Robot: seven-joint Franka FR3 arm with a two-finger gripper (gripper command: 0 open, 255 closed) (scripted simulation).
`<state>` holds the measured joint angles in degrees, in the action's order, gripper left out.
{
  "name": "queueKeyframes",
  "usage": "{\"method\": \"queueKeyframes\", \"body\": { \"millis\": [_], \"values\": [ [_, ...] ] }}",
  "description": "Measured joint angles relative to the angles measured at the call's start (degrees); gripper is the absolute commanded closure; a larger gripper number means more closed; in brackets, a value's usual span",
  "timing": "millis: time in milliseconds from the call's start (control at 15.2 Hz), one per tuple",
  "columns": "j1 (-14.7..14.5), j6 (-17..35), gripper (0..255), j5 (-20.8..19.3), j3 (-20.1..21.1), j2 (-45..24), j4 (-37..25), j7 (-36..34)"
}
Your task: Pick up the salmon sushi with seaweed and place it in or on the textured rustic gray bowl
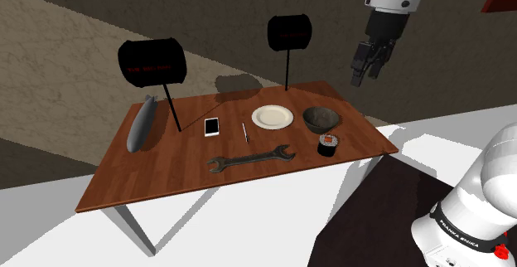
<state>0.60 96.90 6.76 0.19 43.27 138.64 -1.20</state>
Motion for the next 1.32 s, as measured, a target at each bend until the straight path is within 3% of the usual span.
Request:
{"method": "queueKeyframes", "body": {
  "millis": [132,528,792,1320],
  "values": [
    [0.1,0.7,0,-0.2,-0.3,-0.4,0.5,0.6],
    [0.6,9.4,0,-2.3,-3.3,-6.6,4.7,6.8],
    [1.0,16.8,0,-3.4,-5.5,-12.9,6.9,11.4],
    [1.3,29.4,0,-4.0,-9.5,-29.1,5.3,20.5]
  ]
}}
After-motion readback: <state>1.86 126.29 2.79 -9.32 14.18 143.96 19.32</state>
